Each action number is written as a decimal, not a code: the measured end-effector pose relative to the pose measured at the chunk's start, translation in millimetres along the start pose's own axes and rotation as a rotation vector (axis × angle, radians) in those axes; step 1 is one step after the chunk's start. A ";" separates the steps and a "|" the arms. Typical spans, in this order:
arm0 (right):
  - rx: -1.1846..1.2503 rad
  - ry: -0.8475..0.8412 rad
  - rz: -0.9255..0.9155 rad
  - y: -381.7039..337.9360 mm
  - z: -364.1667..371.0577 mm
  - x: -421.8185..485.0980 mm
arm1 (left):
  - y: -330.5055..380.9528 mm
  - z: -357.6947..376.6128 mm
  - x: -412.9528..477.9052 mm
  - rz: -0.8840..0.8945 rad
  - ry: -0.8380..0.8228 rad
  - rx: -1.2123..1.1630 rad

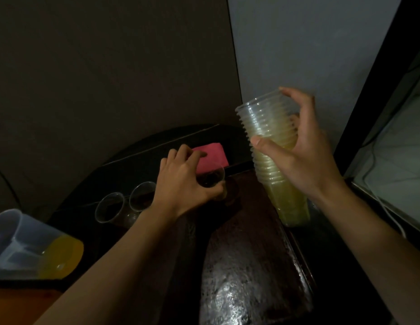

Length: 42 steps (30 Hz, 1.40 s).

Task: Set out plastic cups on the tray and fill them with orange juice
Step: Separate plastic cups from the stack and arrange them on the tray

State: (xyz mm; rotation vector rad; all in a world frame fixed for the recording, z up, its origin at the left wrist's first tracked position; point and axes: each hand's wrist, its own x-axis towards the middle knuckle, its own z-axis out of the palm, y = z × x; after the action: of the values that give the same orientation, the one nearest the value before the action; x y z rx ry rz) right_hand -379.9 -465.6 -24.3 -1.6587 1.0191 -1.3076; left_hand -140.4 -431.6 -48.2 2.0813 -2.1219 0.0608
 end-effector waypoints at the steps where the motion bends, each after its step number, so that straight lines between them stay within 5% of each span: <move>1: -0.005 -0.007 -0.001 0.6 0.2 -0.2 | 1.3 -2.2 0.0 -0.007 0.018 -0.058; 5: 0.001 -0.067 0.009 -0.8 4.0 -1.1 | 23.4 -29.8 7.3 -0.099 0.105 -0.697; 8: 0.010 -0.116 0.014 -3.1 8.5 -1.9 | 46.5 -60.1 19.5 -0.100 0.002 -0.967; 35: -0.042 -0.195 -0.019 -4.5 1.0 -1.8 | 61.5 -85.3 52.4 -0.064 -0.059 -0.943; 38: -0.047 -0.196 -0.013 -3.0 -1.3 -0.9 | 60.5 -88.2 56.9 -0.093 0.029 -0.998; 42: -0.077 -0.129 0.031 2.5 -9.6 0.7 | 42.9 -99.2 63.6 -0.240 0.358 -1.148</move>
State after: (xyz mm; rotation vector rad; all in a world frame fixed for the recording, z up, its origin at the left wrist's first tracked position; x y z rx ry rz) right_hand -389.5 -468.0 -24.7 -1.7538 1.0244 -1.1380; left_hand -174.9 -478.9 62.7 1.4152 -1.1750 -0.6076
